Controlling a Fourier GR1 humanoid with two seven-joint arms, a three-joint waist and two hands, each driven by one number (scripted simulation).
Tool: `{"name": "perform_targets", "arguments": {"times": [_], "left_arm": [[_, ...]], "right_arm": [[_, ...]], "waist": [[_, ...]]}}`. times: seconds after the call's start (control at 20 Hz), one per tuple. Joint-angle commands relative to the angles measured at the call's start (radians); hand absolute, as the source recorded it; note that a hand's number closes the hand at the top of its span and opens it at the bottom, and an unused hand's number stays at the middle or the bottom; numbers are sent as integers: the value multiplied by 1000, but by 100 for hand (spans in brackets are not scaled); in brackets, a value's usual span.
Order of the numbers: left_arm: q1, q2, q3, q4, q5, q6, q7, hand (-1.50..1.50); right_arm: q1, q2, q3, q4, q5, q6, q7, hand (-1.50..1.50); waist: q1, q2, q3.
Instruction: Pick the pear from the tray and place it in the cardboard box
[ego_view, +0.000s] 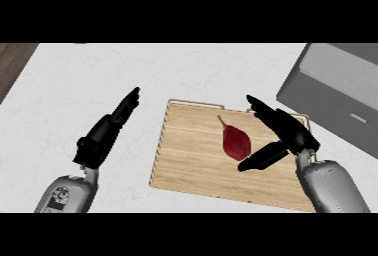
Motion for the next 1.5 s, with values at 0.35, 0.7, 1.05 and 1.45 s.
{"name": "perform_targets", "arguments": {"times": [0.35,0.7,1.05,1.45], "left_arm": [[2,-26,50,-1,-39,-59,-2,0],[-38,-59,77,53,-59,-68,-13,0],[5,-51,110,-33,-52,-100,36,0],[11,-87,93,-7,-76,-85,4,0]], "right_arm": [[-54,93,-17,58,50,67,32,-150],[30,128,17,87,140,69,-23,-150],[-21,149,-13,225,198,90,-132,-150],[-51,168,4,291,273,71,-141,-150]], "waist": [[0,0,0],[-2,0,0],[2,0,0],[2,1,0]]}}
